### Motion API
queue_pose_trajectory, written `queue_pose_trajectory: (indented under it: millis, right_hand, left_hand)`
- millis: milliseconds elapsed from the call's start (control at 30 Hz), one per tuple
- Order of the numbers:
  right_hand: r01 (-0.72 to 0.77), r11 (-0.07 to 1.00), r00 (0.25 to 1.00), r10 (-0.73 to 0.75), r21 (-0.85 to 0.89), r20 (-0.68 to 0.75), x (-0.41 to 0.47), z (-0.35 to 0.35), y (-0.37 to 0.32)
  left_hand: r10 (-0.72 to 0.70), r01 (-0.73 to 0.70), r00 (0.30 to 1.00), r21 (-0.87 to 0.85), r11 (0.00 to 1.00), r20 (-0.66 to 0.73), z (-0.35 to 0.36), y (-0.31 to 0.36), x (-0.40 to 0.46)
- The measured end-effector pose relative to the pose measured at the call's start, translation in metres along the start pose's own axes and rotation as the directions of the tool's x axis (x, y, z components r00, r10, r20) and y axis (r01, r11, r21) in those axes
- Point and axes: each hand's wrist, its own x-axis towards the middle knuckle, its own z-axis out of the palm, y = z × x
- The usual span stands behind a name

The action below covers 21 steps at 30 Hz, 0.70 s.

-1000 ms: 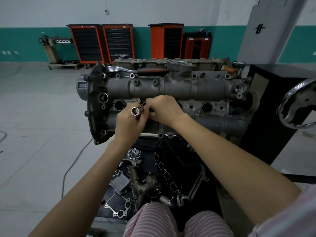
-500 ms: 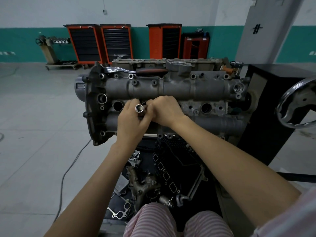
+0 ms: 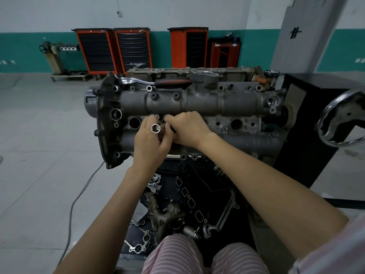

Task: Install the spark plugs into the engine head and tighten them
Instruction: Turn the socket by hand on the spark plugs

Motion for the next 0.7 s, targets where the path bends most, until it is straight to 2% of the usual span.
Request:
queue_pose_trajectory:
  millis: [200, 300, 467, 567, 700]
  right_hand:
    - [-0.084, 0.992, 0.993, 0.091, 0.089, -0.080, -0.0012, -0.0052, -0.0033]
    - [-0.044, 0.992, 0.987, 0.061, 0.115, -0.147, -0.0033, -0.0051, -0.0041]
    - [-0.018, 0.998, 0.999, 0.021, 0.066, -0.040, -0.0004, 0.0006, 0.0016]
    - [0.022, 0.999, 0.999, -0.020, 0.046, -0.038, 0.0002, 0.0022, 0.0017]
    - [0.014, 0.998, 0.997, -0.009, 0.060, -0.079, -0.0007, -0.0012, 0.0005]
  left_hand:
    - [-0.107, 0.107, 0.994, -0.016, 0.994, -0.004, 0.0009, 0.0012, 0.0071]
    - [-0.097, 0.097, 0.995, 0.004, 0.995, -0.028, 0.0011, 0.0005, 0.0071]
    - [-0.051, 0.050, 0.999, -0.019, 0.999, -0.008, -0.0004, -0.0033, 0.0036]
    - [-0.022, 0.022, 1.000, -0.017, 1.000, 0.005, -0.0008, -0.0028, 0.0018]
    - [-0.054, 0.055, 0.998, -0.022, 0.998, 0.035, -0.0005, -0.0009, -0.0002]
